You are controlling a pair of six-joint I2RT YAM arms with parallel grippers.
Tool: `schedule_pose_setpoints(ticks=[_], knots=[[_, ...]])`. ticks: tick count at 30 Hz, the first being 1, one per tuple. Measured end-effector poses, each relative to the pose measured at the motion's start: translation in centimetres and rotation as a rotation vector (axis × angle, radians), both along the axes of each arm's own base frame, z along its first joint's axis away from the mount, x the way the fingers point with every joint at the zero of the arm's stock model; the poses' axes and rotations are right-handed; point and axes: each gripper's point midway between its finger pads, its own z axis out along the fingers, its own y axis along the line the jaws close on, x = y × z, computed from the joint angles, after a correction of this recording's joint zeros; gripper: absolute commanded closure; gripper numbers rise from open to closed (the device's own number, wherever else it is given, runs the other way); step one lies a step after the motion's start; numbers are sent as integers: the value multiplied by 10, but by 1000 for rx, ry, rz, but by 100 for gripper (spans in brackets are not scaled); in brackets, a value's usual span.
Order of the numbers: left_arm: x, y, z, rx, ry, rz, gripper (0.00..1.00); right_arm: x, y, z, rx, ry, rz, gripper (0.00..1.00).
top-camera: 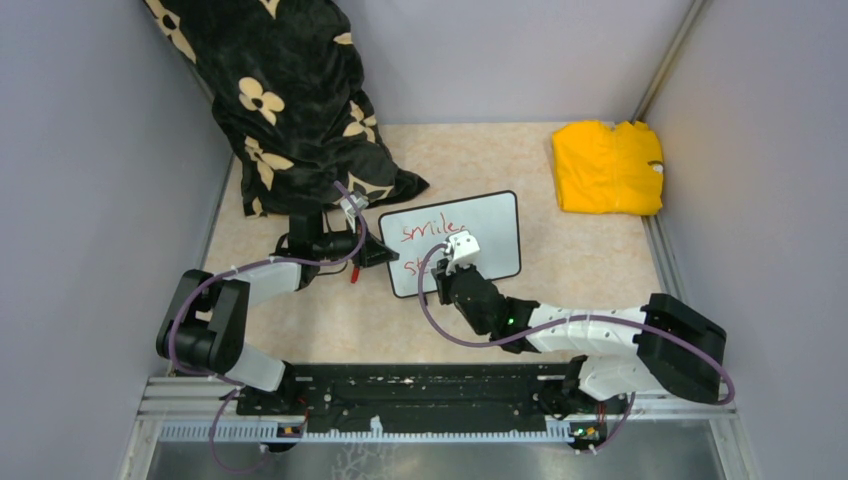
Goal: Write a sentence on the whiteboard
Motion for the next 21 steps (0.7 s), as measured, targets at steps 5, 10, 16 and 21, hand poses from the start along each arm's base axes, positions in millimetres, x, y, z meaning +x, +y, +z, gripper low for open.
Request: schedule_pose_setpoints(ticks=[5, 10, 16, 21], knots=[[0, 0, 0, 0, 0, 0, 100, 0, -3, 0, -10, -1, -10, 100], [0, 0, 0, 0, 0, 0, 100, 1, -6, 1, -14, -3, -21, 100], [0, 0, 0, 0, 0, 0, 100, 1, -7, 1, -21, -9, -21, 100], [0, 0, 0, 0, 0, 0, 100, 2, -8, 2, -33, -17, -17, 100]])
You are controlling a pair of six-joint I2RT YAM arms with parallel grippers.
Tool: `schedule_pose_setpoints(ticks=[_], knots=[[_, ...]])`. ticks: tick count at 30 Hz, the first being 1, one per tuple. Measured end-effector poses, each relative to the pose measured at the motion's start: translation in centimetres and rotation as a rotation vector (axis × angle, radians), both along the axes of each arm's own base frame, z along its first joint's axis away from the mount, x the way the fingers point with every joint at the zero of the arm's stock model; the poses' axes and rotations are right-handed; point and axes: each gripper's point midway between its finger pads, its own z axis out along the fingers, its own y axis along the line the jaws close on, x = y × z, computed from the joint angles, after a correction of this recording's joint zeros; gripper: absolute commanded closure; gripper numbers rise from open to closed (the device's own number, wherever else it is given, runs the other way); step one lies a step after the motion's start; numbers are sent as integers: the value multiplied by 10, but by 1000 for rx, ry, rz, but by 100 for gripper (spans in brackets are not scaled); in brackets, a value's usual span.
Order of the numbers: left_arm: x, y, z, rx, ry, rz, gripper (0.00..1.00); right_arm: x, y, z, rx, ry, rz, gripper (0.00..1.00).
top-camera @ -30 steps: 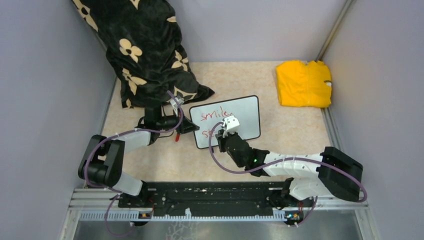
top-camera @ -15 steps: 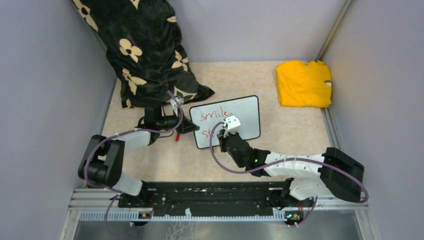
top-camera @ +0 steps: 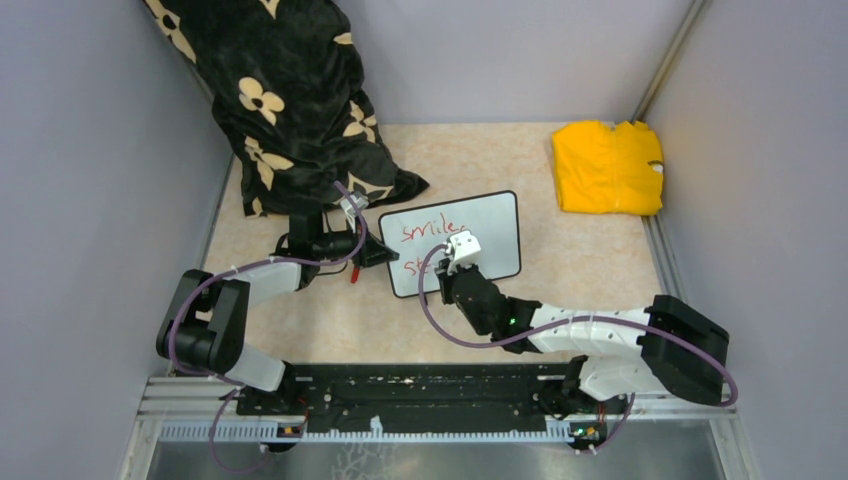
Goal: Write a sentence on the whiteboard
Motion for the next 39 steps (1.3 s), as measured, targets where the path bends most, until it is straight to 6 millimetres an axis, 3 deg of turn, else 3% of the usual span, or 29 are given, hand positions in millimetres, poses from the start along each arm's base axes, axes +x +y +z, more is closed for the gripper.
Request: schedule_pose_setpoints(ticks=[39], knots=[[0, 0, 0, 0, 0, 0, 100, 4, 1, 8, -1, -22, 2, 100]])
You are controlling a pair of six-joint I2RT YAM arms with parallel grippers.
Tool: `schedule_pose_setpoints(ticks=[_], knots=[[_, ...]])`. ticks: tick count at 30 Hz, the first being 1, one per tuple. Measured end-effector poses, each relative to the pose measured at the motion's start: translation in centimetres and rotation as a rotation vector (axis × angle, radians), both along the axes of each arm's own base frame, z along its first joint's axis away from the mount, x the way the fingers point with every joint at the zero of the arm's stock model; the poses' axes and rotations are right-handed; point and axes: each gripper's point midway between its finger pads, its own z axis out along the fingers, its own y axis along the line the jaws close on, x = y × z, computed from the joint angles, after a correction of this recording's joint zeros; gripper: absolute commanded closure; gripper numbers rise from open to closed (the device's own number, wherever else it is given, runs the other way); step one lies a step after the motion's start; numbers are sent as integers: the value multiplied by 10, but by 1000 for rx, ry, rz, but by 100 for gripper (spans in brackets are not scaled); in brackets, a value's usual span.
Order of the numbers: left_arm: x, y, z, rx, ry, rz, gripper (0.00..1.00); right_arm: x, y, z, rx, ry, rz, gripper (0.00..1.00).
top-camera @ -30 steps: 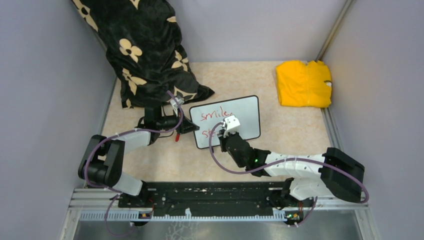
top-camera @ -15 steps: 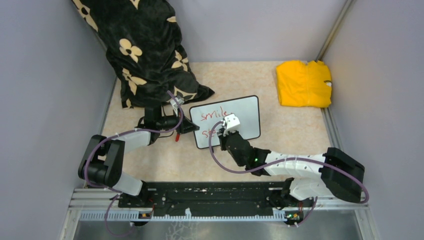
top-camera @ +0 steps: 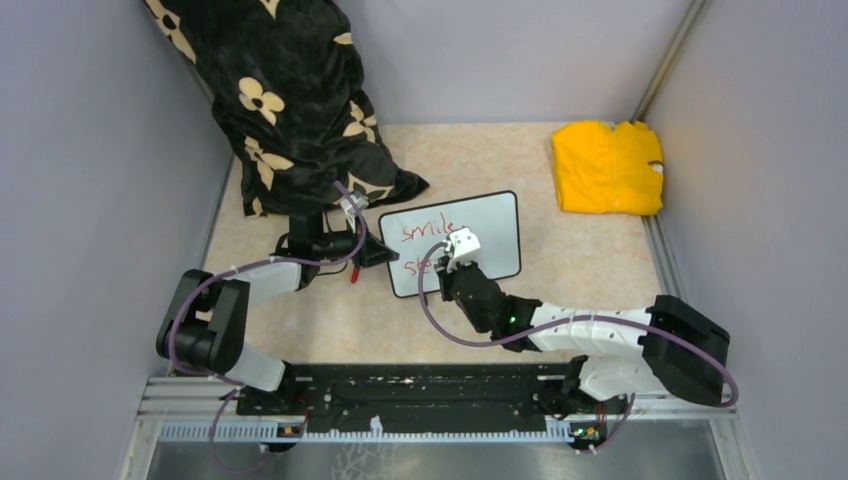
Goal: Write a sentence on the whiteboard
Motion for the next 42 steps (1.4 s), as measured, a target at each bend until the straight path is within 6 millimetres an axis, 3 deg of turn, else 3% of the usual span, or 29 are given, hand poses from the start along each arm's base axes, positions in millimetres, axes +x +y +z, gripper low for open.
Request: schedule_pose_setpoints(ticks=[14, 25, 42], knots=[[0, 0, 0, -1, 2, -3, 100, -3, -10, -3, -12, 17, -8, 100], [0, 0, 0, -2, 2, -4, 100, -3, -16, 25, 54, -21, -15, 100], [0, 0, 0, -2, 2, -5, 100, 1, -13, 9, 14, -2, -12, 100]])
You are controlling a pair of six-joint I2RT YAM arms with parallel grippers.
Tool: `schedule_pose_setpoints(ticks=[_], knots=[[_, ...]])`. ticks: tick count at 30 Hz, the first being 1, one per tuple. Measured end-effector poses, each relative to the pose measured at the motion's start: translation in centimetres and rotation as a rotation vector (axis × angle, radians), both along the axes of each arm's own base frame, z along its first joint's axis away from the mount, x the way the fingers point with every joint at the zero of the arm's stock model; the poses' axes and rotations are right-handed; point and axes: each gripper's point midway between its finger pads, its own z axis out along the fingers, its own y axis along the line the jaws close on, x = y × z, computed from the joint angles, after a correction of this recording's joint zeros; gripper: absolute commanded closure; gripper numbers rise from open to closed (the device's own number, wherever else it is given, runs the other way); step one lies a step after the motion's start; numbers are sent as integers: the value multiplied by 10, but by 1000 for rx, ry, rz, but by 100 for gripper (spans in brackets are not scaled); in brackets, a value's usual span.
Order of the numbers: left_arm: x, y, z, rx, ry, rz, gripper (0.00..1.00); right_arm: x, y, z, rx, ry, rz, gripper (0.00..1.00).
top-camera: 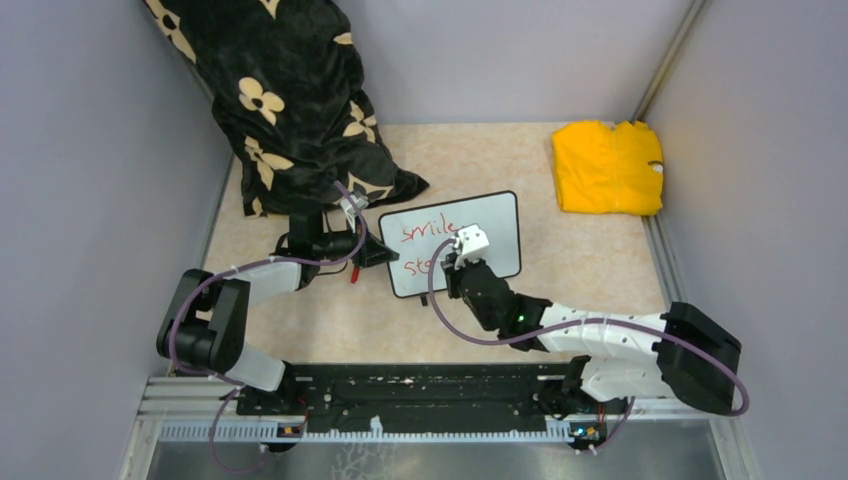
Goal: Write a sentence on the whiteboard
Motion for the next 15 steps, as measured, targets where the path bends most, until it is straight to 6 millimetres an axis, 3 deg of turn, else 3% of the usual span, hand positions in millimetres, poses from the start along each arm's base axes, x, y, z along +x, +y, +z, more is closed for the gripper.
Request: schedule_pose_setpoints(ticks=[15], knots=[[0, 0, 0, 0, 0, 0, 100, 2, 0, -5, -1, 13, -10, 100]])
